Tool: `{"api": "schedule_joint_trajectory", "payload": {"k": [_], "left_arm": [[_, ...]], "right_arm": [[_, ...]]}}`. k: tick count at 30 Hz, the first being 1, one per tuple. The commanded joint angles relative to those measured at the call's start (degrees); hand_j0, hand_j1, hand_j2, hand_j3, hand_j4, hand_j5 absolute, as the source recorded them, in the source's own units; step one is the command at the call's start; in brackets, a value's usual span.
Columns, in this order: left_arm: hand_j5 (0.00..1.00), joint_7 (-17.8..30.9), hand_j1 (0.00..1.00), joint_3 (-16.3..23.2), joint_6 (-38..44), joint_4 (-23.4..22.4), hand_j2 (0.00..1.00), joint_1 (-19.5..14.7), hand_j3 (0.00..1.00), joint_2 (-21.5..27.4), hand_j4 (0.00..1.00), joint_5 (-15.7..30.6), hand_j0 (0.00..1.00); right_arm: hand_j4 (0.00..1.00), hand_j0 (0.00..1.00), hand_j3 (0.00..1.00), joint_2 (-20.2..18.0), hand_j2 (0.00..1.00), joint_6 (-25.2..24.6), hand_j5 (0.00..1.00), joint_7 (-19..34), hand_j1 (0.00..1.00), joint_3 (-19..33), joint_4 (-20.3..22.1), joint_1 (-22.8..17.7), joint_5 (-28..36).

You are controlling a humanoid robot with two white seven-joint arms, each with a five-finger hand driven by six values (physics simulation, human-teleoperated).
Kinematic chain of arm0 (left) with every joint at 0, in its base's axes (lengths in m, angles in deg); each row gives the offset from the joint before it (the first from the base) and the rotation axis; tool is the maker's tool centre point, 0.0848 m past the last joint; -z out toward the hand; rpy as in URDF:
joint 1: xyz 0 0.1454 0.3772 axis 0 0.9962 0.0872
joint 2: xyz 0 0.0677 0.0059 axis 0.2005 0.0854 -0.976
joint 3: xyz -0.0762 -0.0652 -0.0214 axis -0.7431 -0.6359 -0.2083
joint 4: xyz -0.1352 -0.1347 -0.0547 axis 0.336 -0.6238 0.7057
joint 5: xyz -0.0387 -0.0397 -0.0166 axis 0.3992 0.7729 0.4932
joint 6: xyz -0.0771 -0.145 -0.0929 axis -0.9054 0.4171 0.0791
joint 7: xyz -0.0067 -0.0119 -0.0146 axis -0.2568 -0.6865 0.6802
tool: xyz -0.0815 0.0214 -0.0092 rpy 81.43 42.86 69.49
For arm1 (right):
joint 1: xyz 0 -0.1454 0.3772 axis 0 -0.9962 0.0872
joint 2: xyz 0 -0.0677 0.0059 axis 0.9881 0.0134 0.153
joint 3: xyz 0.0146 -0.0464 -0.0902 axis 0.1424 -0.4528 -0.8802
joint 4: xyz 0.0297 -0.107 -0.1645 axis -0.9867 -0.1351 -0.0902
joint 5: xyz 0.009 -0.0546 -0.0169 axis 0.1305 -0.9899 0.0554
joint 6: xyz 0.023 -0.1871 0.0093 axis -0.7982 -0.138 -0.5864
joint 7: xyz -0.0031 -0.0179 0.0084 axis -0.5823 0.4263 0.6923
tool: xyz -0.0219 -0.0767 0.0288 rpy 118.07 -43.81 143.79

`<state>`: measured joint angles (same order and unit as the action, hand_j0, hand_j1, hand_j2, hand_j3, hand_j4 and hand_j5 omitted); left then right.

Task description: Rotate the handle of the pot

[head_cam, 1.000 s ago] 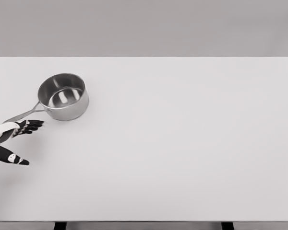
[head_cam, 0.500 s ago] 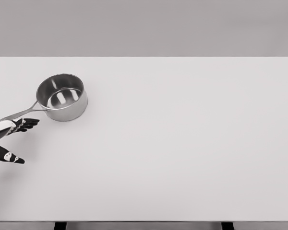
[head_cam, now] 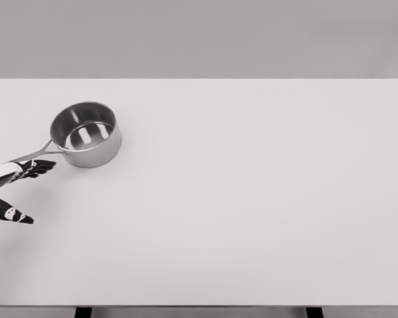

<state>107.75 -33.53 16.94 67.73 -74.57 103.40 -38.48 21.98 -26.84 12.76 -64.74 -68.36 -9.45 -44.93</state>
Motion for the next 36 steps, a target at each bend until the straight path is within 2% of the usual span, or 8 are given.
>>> {"api": "schedule_joint_trajectory", "payload": {"k": [1,4,7,11,28,30,36], "left_arm": [[1.0,0.0,1.0,-0.1,0.03,-0.43,1.0,0.0,1.0,0.37,1.0,-0.47,1.0],[1.0,0.0,1.0,-0.02,0.03,-1.22,1.0,-0.26,1.0,0.37,1.0,-0.91,1.0],[1.0,0.0,1.0,-0.1,0.99,-1.84,1.0,-0.53,1.0,0.28,1.0,-3.9,1.0],[1.0,-0.09,1.0,-0.19,1.17,-2.46,1.0,-0.62,1.0,0.19,1.0,-5.66,1.0],[1.0,-0.09,1.0,-0.19,1.17,-4.65,1.0,-2.46,1.0,0.11,1.0,-9.17,1.0],[1.0,-0.09,1.0,-0.1,1.17,-4.65,1.0,-3.43,1.0,-0.42,1.0,-11.11,1.0],[1.0,-0.09,1.0,-0.02,1.17,-5.09,1.0,-4.66,1.0,-0.51,1.0,-11.55,1.0]], "right_arm": [[1.0,1.0,1.0,0.0,1.0,0.0,1.0,0.01,1.0,0.0,-0.1,0.0,0.0],[1.0,1.0,1.0,0.0,1.0,0.0,1.0,0.01,1.0,0.0,-0.01,0.0,0.0],[1.0,1.0,1.0,0.0,1.0,0.0,1.0,0.01,1.0,0.0,-0.1,0.0,0.0],[1.0,1.0,1.0,0.0,1.0,0.0,1.0,0.01,1.0,0.0,-0.01,0.0,0.0],[1.0,1.0,1.0,0.0,1.0,0.0,1.0,0.01,1.0,0.0,-0.01,0.0,0.0],[1.0,1.0,1.0,0.0,1.0,0.0,1.0,0.01,1.0,0.0,-0.01,0.0,0.0],[1.0,1.0,1.0,0.0,1.0,0.0,1.0,0.01,1.0,0.0,-0.01,0.0,0.0]]}}
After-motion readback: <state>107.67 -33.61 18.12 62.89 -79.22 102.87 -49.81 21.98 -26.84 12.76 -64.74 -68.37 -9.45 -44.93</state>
